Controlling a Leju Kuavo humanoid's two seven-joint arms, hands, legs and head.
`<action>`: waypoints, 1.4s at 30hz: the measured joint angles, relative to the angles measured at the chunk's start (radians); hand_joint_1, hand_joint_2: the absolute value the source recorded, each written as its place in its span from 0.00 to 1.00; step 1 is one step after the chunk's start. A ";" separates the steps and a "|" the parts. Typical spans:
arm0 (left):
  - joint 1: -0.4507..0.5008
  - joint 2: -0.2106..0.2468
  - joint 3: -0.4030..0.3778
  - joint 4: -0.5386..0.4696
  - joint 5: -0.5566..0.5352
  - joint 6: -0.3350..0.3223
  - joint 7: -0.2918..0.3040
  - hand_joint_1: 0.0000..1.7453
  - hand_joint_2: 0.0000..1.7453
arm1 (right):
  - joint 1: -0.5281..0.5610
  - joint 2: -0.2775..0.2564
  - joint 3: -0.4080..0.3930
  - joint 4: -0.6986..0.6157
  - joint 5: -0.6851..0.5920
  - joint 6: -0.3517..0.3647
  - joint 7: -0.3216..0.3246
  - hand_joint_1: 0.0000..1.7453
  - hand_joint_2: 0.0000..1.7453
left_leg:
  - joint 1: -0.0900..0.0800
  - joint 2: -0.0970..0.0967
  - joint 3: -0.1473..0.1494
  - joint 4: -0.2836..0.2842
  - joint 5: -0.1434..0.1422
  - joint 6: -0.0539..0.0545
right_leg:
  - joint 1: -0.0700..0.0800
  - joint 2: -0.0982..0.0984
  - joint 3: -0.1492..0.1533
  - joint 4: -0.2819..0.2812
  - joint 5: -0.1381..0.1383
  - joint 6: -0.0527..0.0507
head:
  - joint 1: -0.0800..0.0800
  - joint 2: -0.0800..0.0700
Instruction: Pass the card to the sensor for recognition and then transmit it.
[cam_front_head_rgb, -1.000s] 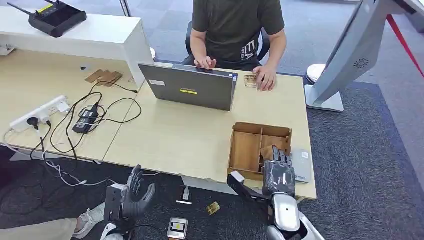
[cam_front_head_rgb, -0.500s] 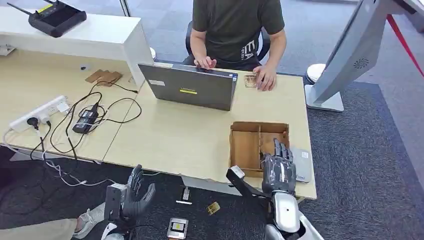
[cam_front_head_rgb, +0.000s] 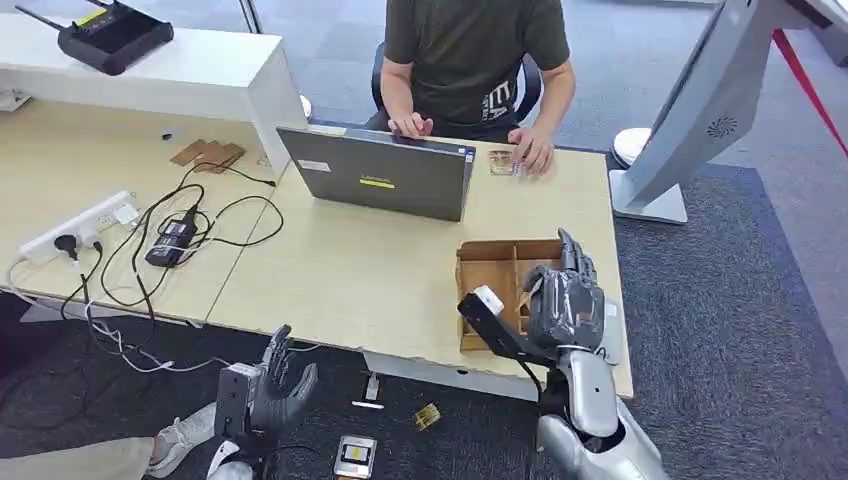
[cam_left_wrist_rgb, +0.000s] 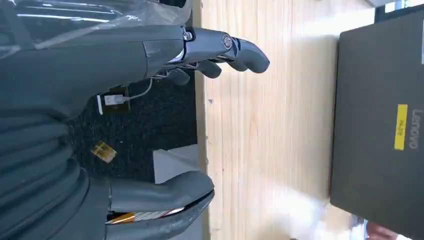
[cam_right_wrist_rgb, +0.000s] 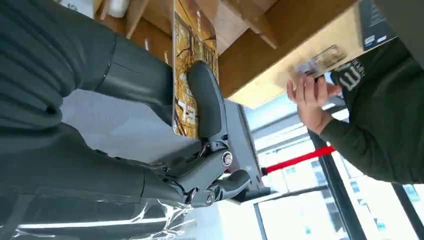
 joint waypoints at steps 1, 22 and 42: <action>-0.006 -0.004 0.000 0.004 -0.002 -0.005 0.003 0.00 1.00 | -0.017 0.003 0.001 0.008 -0.034 0.005 -0.003 1.00 1.00 | 0.000 0.000 0.000 0.000 0.000 0.000 | 0.000 0.000 0.000 0.000 0.000 0.000 | -0.001 0.000; -0.064 -0.052 -0.056 0.055 0.009 -0.011 0.011 0.00 1.00 | -0.186 0.097 0.035 0.255 -0.277 -0.107 -0.030 1.00 1.00 | 0.000 0.000 -0.001 0.000 0.000 0.000 | 0.000 0.001 -0.001 0.000 0.000 0.000 | 0.000 0.000; -0.074 -0.054 -0.076 0.082 0.005 0.014 0.008 0.00 1.00 | -0.208 0.108 -0.015 0.379 -0.640 -0.396 -0.296 0.00 1.00 | 0.000 0.000 0.000 0.000 0.000 0.000 | 0.000 0.001 0.000 0.000 0.000 0.000 | 0.000 0.000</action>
